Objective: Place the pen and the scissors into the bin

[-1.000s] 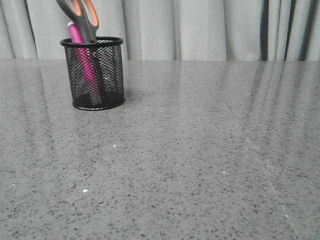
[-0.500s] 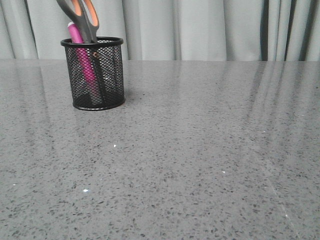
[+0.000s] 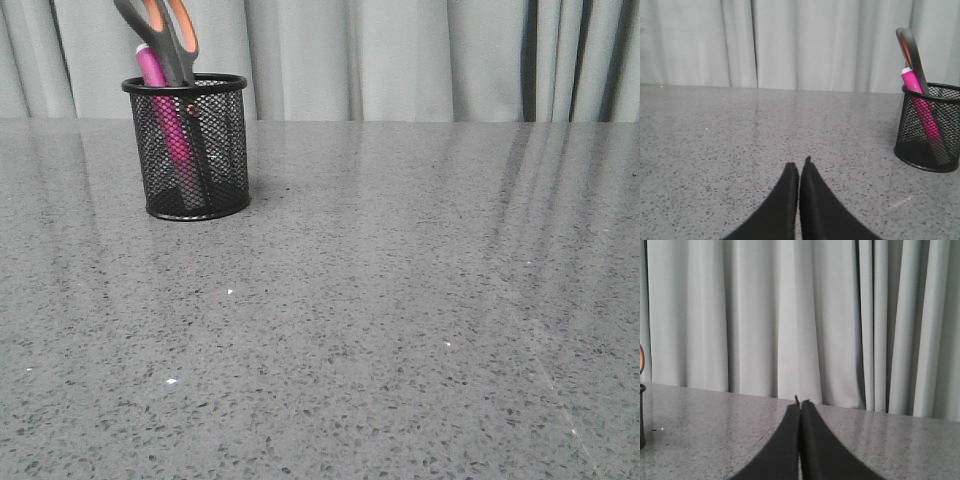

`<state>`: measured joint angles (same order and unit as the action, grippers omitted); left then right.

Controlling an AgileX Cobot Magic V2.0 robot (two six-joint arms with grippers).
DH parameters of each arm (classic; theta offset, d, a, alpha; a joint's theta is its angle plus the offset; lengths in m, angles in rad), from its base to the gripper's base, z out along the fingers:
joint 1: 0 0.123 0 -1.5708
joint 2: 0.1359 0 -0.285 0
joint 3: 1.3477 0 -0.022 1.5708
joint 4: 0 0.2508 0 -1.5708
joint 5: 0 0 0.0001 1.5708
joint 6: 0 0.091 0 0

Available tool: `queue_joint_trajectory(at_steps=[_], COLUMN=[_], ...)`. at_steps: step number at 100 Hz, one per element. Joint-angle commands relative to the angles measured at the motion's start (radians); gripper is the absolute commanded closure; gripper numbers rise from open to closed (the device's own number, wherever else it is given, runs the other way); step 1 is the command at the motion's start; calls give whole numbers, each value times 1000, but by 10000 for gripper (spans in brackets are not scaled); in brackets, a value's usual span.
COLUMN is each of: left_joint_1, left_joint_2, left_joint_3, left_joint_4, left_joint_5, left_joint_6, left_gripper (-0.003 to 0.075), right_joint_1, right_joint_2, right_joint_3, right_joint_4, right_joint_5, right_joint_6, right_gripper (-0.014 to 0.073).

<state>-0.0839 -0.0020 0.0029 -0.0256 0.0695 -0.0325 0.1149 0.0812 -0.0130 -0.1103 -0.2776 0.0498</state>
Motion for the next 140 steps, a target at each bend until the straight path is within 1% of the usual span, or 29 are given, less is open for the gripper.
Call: queue_joint_trajectory(at_steps=[1, 17, 22, 32, 41, 58, 63, 79, 86, 111, 140], left_joint_1=[4, 4, 4, 4, 4, 4, 4, 4, 4, 4, 4], left_joint_2=[-28, -28, -28, -28, -28, -28, -28, -28, -28, -28, -28], left_joint_3=[22, 22, 22, 22, 22, 22, 22, 22, 22, 22, 22], left_joint_4=[-4, -4, -4, -4, -4, -4, -4, -4, -4, -4, -4], left_joint_5=[-76, -76, -76, -76, -76, -76, -76, -76, -76, -76, -76], left_joint_6=[-7, -7, -7, -7, -7, -7, -7, -7, -7, -7, -7], left_gripper=[741, 741, 741, 741, 741, 741, 741, 741, 741, 741, 741], right_joint_1=[-6, -6, -6, -6, -6, -36, -47, -94, -104, -104, -104], right_joint_2=[5, 5, 5, 5, 5, -15, -36, -110, -110, -110, -110], right_joint_3=[-29, -29, -29, -29, -27, 41, 40, 40, 40, 40, 40], right_joint_4=[4, 15, 37, 50, 55, 53, 53, 43, 46, 37, 37], right_joint_5=[-67, -56, 11, 208, 310, 269, 320, 367, 372, 399, 399], right_joint_6=[-3, -3, -5, -5, -5, -5, -5, -13, -13, -13, -13], right_gripper=[668, 668, 668, 668, 668, 668, 668, 668, 668, 668, 668])
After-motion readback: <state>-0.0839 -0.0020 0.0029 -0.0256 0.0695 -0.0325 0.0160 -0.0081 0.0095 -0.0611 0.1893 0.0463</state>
